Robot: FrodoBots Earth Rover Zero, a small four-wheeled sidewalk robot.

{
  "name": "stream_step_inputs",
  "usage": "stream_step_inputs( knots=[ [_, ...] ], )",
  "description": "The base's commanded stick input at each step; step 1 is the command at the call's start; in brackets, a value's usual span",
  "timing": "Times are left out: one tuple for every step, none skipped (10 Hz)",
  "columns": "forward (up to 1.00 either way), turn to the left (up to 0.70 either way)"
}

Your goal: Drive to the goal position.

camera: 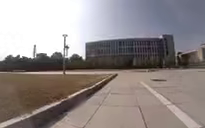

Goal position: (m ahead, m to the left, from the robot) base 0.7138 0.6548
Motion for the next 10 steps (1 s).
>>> stream_step_inputs(
  knots=[
    [0.09, -0.01],
    [0.04, 0.00],
    [0.04, 0.00],
    [0.03, 0.00],
    [0.00, 0.00],
    [0.04, 0.00],
    [0.04, 0.00],
    [0.04, 0.00],
    [0.01, 0.00],
    [0.02, 0.00]
  ],
)
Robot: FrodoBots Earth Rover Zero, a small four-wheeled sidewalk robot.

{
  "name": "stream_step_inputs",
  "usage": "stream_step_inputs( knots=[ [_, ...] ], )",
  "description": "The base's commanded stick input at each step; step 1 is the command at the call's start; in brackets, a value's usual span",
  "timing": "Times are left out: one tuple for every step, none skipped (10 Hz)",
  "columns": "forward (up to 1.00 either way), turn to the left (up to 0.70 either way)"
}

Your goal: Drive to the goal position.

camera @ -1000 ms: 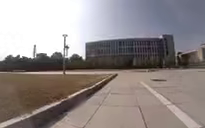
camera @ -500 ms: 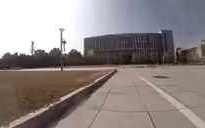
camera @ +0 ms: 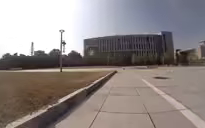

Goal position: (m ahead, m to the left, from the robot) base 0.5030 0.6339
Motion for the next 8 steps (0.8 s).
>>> stream_step_inputs(
  knots=[
    [0.04, 0.00],
    [0.04, 0.00],
    [0.04, 0.00],
    [0.03, 0.00],
    [0.00, 0.00],
    [0.04, 0.00],
    [0.01, 0.00],
    [0.00, 0.00]
  ],
)
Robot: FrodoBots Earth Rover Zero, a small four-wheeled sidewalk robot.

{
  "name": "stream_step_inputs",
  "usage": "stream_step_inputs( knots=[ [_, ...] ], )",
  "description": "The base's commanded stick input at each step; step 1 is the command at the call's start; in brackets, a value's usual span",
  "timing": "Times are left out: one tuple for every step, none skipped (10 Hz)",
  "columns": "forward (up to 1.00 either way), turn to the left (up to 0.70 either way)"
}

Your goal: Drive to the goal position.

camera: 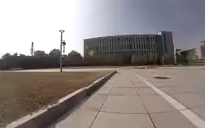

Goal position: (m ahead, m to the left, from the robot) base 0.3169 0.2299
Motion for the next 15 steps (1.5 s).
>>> stream_step_inputs(
  knots=[
    [0.00, 0.00],
    [0.03, 0.00],
    [0.04, 0.00],
    [0.03, 0.00],
    [0.02, 0.00],
    [0.01, 0.00],
    [0.04, 0.00],
    [0.04, 0.00],
    [0.00, 0.00],
    [0.03, 0.00],
    [0.04, 0.00],
    [0.04, 0.00],
    [0.04, 0.00],
    [0.04, 0.00],
    [0.04, 0.00]
  ],
)
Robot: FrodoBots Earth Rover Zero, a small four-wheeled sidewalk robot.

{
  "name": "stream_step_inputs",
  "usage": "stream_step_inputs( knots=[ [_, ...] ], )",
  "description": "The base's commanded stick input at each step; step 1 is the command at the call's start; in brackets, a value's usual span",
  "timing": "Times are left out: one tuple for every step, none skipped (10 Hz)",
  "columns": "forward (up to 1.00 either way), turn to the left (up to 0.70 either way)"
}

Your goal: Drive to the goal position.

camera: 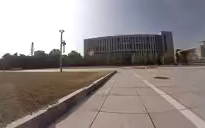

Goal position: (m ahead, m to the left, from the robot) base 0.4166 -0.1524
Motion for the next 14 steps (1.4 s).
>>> stream_step_inputs(
  knots=[
    [0.04, 0.00],
    [0.02, 0.00],
    [0.01, 0.00],
    [0.02, 0.00],
    [0.02, 0.00],
    [0.04, 0.00],
    [0.04, 0.00],
    [0.04, 0.00],
    [0.04, 0.00],
    [0.04, 0.00],
    [0.04, 0.00],
    [0.04, 0.00],
    [0.00, 0.00],
    [0.04, 0.00]
  ],
)
